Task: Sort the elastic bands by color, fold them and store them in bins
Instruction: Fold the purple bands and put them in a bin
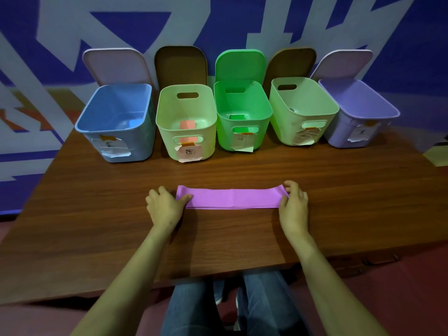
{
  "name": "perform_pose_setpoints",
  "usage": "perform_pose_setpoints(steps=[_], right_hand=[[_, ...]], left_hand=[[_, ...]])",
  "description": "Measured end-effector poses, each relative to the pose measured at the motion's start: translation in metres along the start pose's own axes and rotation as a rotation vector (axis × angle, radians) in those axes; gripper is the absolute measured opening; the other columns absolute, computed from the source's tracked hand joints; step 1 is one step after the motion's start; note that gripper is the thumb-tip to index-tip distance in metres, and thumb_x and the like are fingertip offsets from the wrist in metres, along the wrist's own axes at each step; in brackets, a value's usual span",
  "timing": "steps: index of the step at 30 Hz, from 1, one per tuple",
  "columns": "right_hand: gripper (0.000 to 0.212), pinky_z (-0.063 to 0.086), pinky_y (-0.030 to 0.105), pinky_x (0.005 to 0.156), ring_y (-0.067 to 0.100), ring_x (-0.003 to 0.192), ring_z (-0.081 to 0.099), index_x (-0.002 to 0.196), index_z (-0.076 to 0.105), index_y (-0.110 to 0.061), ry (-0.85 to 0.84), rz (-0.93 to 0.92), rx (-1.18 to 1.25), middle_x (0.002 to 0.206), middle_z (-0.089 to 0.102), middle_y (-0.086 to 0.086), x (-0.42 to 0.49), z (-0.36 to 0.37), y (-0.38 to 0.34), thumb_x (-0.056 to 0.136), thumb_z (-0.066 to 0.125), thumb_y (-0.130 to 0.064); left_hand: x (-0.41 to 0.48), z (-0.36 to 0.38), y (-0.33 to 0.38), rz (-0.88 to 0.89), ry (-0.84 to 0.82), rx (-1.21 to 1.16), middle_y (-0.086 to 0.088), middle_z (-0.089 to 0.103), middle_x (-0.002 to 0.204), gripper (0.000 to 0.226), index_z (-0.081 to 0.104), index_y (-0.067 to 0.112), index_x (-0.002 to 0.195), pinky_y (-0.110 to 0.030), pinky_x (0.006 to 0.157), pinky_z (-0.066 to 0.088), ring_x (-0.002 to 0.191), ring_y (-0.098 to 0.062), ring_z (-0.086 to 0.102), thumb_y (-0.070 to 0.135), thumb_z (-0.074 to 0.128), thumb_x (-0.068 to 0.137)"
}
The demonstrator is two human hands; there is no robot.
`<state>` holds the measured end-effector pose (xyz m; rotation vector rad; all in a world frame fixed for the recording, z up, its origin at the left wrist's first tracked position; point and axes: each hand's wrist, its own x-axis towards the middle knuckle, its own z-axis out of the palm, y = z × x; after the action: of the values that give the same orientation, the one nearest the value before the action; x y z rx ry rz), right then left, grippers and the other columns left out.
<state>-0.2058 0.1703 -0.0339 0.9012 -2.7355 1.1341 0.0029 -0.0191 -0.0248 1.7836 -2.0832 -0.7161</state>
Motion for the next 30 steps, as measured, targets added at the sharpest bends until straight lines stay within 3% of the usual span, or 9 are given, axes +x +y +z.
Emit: perform_pose_setpoints(steps=[3, 8, 11, 13, 17, 22, 27, 30], right_hand=[[0.036, 0.042, 0.034, 0.088, 0.028, 0.112, 0.048, 0.122, 0.052, -0.004, 0.040, -0.050, -0.012, 0.117, 0.058, 0.013, -0.001, -0.001, 0.000, 0.087, 0.050, 0.006], [0.038, 0.043, 0.037, 0.089, 0.030, 0.110, 0.049, 0.124, 0.052, -0.007, -0.029, -0.015, -0.080, 0.116, 0.059, 0.014, -0.003, 0.004, 0.004, 0.088, 0.049, 0.005], [0.037, 0.044, 0.037, 0.087, 0.029, 0.111, 0.049, 0.124, 0.051, -0.008, -0.058, 0.051, -0.072, 0.117, 0.058, 0.013, 0.003, 0.002, 0.003, 0.088, 0.049, 0.004], [0.037, 0.044, 0.036, 0.088, 0.029, 0.113, 0.048, 0.123, 0.051, -0.008, -0.063, 0.065, -0.063, 0.119, 0.057, 0.013, 0.005, 0.001, 0.002, 0.088, 0.049, 0.004], [0.040, 0.043, 0.037, 0.091, 0.029, 0.113, 0.048, 0.125, 0.050, -0.007, -0.029, 0.026, -0.063, 0.121, 0.057, 0.014, -0.001, 0.002, 0.003, 0.087, 0.049, 0.006], [0.043, 0.044, 0.037, 0.093, 0.027, 0.114, 0.049, 0.128, 0.048, -0.007, 0.046, 0.018, 0.002, 0.122, 0.056, 0.012, -0.005, 0.004, 0.006, 0.087, 0.050, 0.006], [0.043, 0.040, 0.042, 0.091, 0.031, 0.115, 0.045, 0.123, 0.051, -0.009, 0.060, 0.027, -0.191, 0.121, 0.054, 0.014, -0.003, 0.008, 0.000, 0.082, 0.057, 0.004], [0.031, 0.032, 0.043, 0.092, 0.032, 0.117, 0.039, 0.112, 0.060, -0.011, -0.002, 0.024, -0.385, 0.121, 0.051, 0.013, -0.001, 0.009, -0.001, 0.083, 0.057, -0.001]], left_hand=[[0.002, -0.002, 0.000, -0.074, -0.087, 0.053, -0.018, 0.040, 0.132, 0.067, 0.056, 0.009, 0.118, -0.044, 0.103, 0.029, 0.124, -0.036, 0.033, 0.060, 0.064, 0.076], [0.008, -0.006, 0.007, -0.156, -0.186, -0.034, -0.014, 0.038, 0.134, 0.051, 0.061, 0.016, 0.112, -0.043, 0.105, 0.027, 0.127, -0.034, 0.032, 0.055, 0.064, 0.079], [0.009, -0.010, 0.006, -0.144, -0.128, -0.122, -0.013, 0.045, 0.127, 0.032, 0.062, 0.016, 0.098, -0.043, 0.101, 0.031, 0.123, -0.033, 0.037, 0.041, 0.069, 0.079], [0.003, -0.009, 0.004, -0.041, -0.056, -0.139, -0.013, 0.049, 0.120, 0.024, 0.060, 0.016, 0.090, -0.043, 0.097, 0.036, 0.117, -0.033, 0.042, 0.034, 0.072, 0.079], [-0.005, -0.006, 0.002, 0.125, 0.064, -0.010, -0.012, 0.052, 0.111, 0.029, 0.061, 0.011, 0.096, -0.043, 0.089, 0.039, 0.107, -0.033, 0.049, 0.033, 0.071, 0.080], [0.000, -0.003, -0.006, 0.072, 0.006, -0.099, -0.005, 0.062, 0.097, 0.032, 0.056, 0.016, 0.094, -0.044, 0.085, 0.045, 0.097, -0.029, 0.058, 0.039, 0.071, 0.079], [0.010, -0.001, -0.001, -0.026, -0.123, 0.080, -0.015, 0.054, 0.121, 0.047, 0.063, 0.008, 0.106, -0.044, 0.095, 0.040, 0.115, -0.034, 0.048, 0.050, 0.062, 0.083], [0.015, -0.005, 0.005, -0.108, -0.205, 0.123, -0.017, 0.045, 0.131, 0.050, 0.066, 0.009, 0.112, -0.042, 0.099, 0.036, 0.121, -0.036, 0.041, 0.051, 0.060, 0.084]])
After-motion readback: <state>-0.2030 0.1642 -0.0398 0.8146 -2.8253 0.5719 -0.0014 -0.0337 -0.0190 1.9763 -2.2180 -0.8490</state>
